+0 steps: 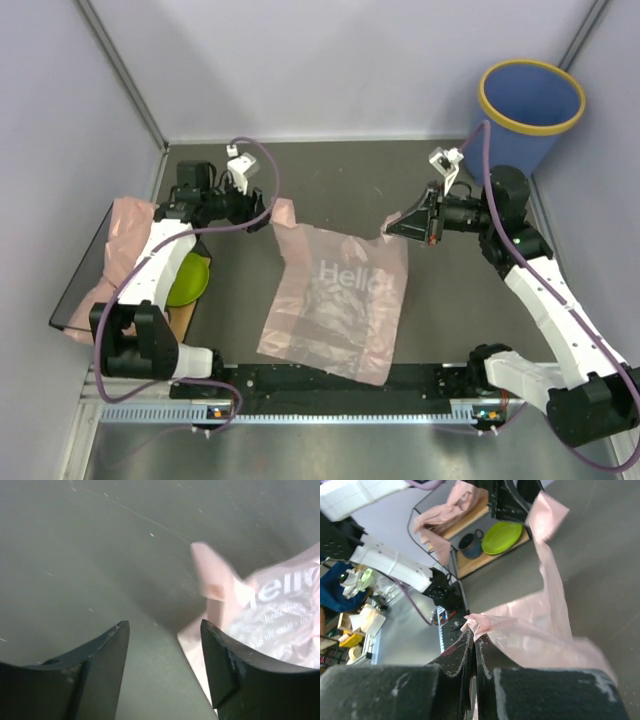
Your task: Put the trash bags into the trash bin
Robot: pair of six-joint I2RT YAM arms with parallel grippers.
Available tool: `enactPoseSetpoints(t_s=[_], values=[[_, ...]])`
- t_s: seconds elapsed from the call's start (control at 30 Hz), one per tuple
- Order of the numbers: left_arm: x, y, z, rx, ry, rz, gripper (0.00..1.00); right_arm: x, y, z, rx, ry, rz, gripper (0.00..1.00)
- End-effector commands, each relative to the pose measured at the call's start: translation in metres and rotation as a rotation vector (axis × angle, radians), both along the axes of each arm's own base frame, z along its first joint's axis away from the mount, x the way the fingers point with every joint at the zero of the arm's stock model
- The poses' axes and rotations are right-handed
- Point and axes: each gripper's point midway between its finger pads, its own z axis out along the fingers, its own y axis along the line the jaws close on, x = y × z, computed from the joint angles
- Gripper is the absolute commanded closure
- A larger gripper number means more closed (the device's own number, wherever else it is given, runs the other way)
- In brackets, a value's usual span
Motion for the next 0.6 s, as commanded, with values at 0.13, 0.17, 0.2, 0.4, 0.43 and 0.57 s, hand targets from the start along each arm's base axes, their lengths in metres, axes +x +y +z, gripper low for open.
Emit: enactPoseSetpoints(t_s=[0.13,0.17,0.2,0.4,0.43,0.57], values=[[-0.056,-0.036,0.111,-0.205,-0.316,-0.267,0.08,-0.064,0.014,0.052,0.039,-0.236,0.252,1.0],[-0.061,-0.045,0.117,-0.171,-0.362,-0.315,0.06,-0.069,0.015,0.05,0.034,-0.23,0.266,1.0],[-0.076,-0.068,0.116,-0.173,-0.356,-0.396,0.03,-0.076,0.019,0.05,0.032,-0.256,0.297,1.0],[-0.128,-0.138,0.103,-0.353,-0.188,-0.658,0.02,-0.098,0.02,0.056,0.033,-0.331,0.341,1.0],[-0.134,-0.146,0.1,-0.375,-0.15,-0.678,0.02,-0.102,0.02,0.058,0.037,-0.337,0.352,1.0],[-0.156,-0.183,0.101,-0.452,-0.076,-0.79,0.02,-0.113,0.02,0.06,0.036,-0.366,0.377,1.0]])
